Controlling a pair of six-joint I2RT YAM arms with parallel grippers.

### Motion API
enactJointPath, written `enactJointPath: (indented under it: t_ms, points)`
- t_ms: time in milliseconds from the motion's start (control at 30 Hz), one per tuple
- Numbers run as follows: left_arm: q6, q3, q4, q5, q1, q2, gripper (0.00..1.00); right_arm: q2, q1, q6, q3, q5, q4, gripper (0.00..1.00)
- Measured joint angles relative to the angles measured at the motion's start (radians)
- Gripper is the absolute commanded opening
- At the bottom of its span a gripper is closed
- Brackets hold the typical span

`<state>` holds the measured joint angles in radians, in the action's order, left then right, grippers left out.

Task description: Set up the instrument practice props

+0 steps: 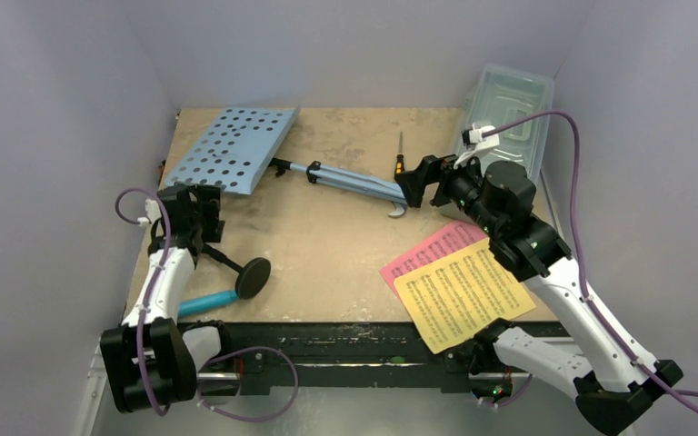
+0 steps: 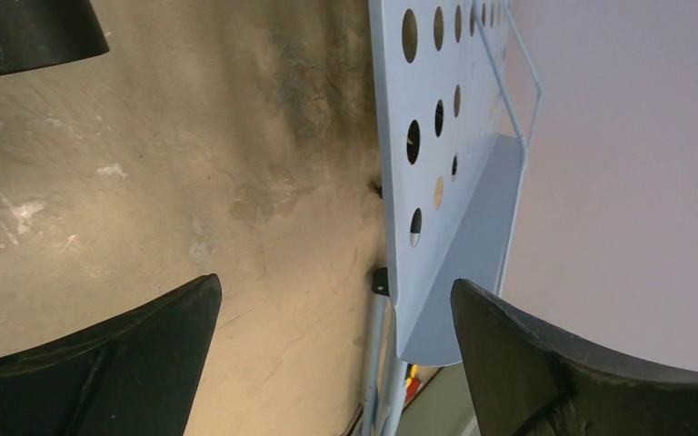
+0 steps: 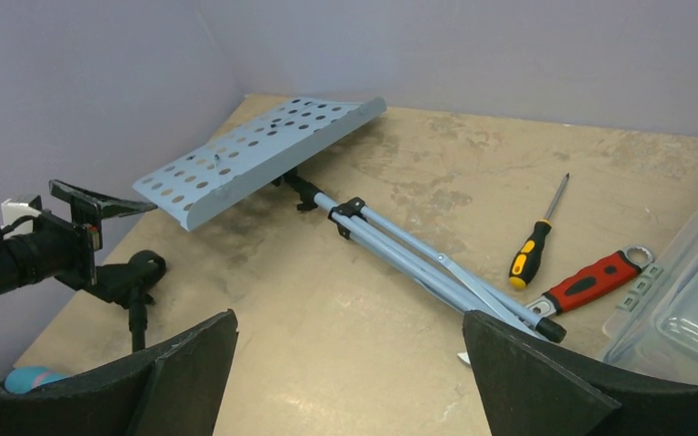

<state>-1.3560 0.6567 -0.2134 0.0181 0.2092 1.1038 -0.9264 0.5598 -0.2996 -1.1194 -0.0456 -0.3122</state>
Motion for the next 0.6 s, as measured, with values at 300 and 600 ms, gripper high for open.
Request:
enactJointPath:
  t_ms: [300, 600]
  points:
    - [-0.135, -0.135, 0.417, 0.004, 0.0, 0.065, 0.77, -0.024, 0.0, -0.014, 0.0, 0.017, 0.008, 0.98]
    - [-0.125, -0.175, 0.68, -0.018, 0.0, 0.204, 0.61, -0.023, 0.0, -0.023, 0.0, 0.019, 0.012, 0.98]
